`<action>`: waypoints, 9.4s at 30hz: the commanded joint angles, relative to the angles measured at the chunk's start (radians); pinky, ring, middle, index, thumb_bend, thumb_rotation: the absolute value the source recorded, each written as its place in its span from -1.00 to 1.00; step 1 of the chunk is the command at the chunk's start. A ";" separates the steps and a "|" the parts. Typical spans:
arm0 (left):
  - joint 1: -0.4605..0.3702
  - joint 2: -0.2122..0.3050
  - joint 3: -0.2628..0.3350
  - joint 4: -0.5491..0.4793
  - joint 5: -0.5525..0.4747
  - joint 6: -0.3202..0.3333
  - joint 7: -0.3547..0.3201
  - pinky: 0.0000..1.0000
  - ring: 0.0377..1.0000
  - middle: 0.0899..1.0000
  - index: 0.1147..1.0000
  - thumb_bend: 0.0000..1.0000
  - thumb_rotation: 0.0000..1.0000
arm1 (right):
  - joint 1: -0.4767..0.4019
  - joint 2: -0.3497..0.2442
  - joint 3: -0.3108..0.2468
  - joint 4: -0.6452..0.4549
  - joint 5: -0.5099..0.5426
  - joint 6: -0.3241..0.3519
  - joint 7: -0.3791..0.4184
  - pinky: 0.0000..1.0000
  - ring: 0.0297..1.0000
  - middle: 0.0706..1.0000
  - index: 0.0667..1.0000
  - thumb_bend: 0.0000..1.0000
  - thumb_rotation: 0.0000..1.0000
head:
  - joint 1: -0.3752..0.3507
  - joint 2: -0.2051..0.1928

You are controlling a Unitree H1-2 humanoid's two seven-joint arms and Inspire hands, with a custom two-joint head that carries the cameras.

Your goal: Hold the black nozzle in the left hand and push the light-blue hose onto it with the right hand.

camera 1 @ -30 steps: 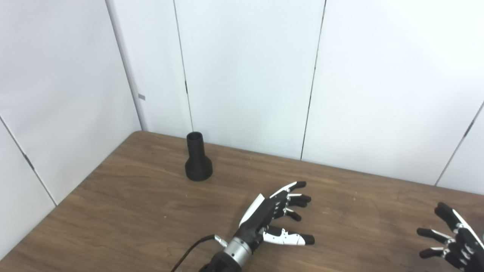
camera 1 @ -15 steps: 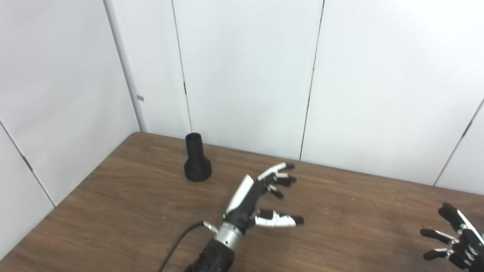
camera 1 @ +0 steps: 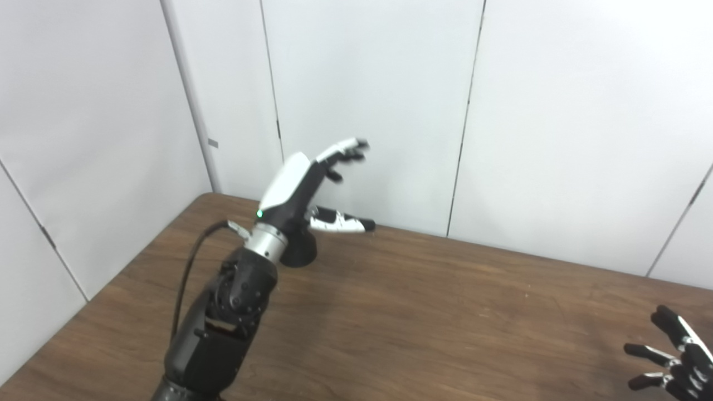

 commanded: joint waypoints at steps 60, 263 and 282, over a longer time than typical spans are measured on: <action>-0.115 -0.022 0.121 0.383 0.322 0.402 -0.140 1.00 1.00 0.78 0.71 1.00 -0.29 | -0.027 -0.025 -0.040 -0.064 0.010 -0.007 -0.010 -0.07 0.40 0.86 1.00 0.24 -0.96 | -0.007 0.049; -0.028 -0.079 -0.670 0.566 0.230 -0.032 -0.073 -0.19 -0.22 -0.29 -0.16 0.05 -1.00 | -0.645 -0.400 0.247 0.642 -0.637 0.353 0.128 0.18 0.30 0.21 0.23 0.59 -0.92 | -0.889 0.099; -0.024 -0.081 -0.674 0.546 0.233 -0.020 -0.083 -0.27 -0.24 -0.29 -0.16 0.05 -1.00 | -0.625 -0.395 0.201 0.624 -0.566 0.273 0.038 -0.21 -0.16 -0.06 -0.14 0.04 -1.00 | -0.879 0.117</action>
